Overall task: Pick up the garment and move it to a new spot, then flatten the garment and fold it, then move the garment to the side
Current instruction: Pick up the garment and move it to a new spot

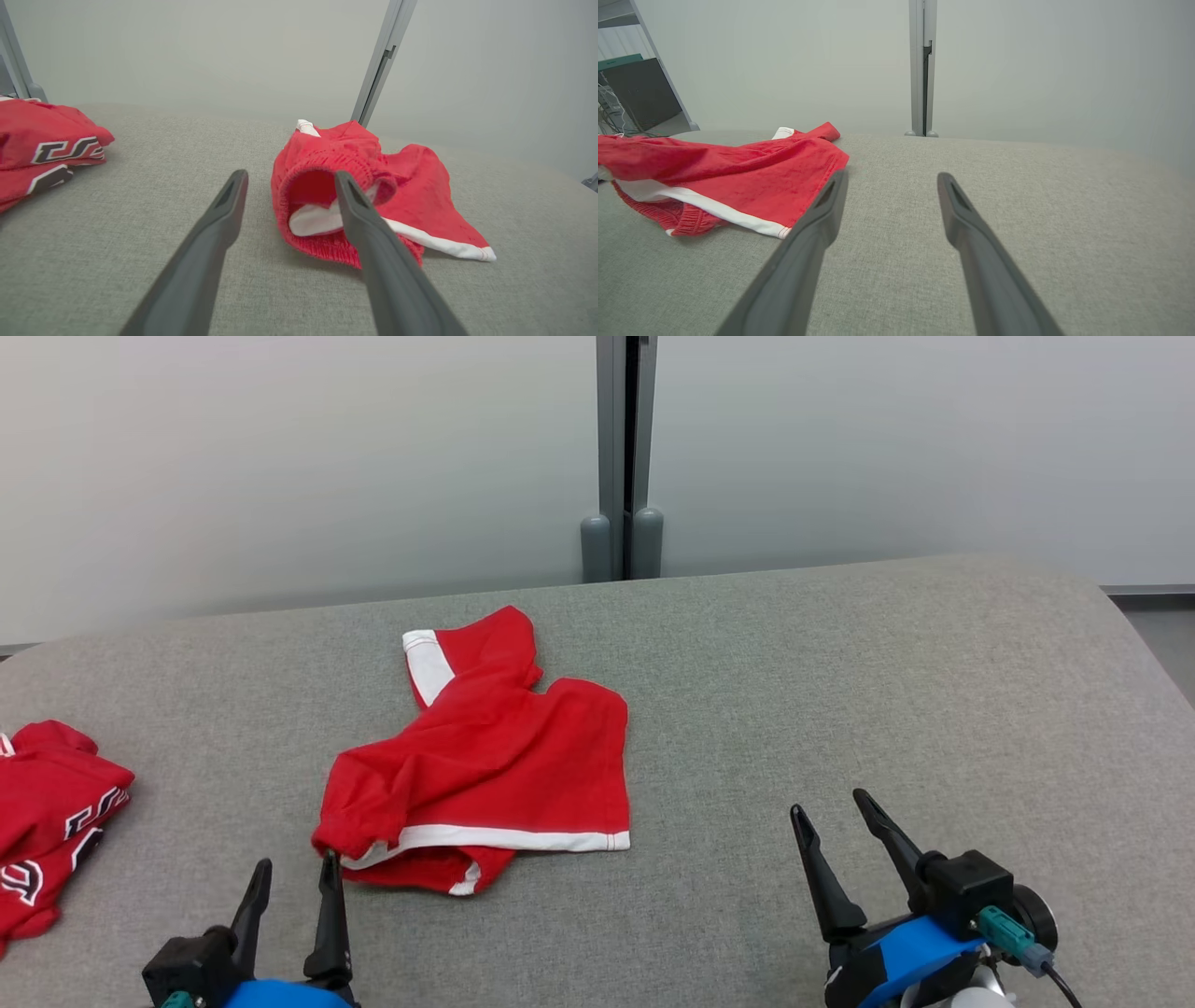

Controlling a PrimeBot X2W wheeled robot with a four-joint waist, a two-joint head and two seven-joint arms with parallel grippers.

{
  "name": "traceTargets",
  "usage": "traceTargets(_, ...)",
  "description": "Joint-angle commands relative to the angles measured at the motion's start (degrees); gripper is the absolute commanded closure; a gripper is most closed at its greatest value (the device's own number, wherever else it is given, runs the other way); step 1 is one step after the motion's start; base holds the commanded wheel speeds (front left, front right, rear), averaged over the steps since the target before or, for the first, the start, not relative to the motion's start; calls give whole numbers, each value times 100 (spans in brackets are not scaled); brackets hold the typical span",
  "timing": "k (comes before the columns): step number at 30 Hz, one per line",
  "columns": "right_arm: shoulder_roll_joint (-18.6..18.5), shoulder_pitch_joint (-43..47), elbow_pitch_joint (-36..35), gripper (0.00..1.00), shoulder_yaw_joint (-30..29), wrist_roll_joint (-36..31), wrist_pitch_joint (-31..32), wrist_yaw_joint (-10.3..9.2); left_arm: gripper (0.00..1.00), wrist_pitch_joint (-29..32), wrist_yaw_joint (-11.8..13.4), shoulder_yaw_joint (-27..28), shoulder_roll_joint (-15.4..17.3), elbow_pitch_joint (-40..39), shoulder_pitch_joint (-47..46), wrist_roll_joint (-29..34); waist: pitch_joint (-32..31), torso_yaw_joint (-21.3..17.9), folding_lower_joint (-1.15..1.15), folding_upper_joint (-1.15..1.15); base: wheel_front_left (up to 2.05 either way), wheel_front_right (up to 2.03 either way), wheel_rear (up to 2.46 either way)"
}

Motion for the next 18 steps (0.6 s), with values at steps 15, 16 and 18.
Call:
traceTargets(15,-27,-99,310,0,205,40,-4,3,0,-15,-9,143,-244,-276,124,207,224,505,1,1,0,0,0)
traceTargets(16,-25,-157,375,0,245,49,-3,3,0,-16,-9,112,-216,-287,103,180,273,590,1,1,0,0,0)
traceTargets(18,-25,-244,452,0,252,87,-4,3,0,-16,-9,46,-167,-327,43,122,406,796,1,1,0,0,0)
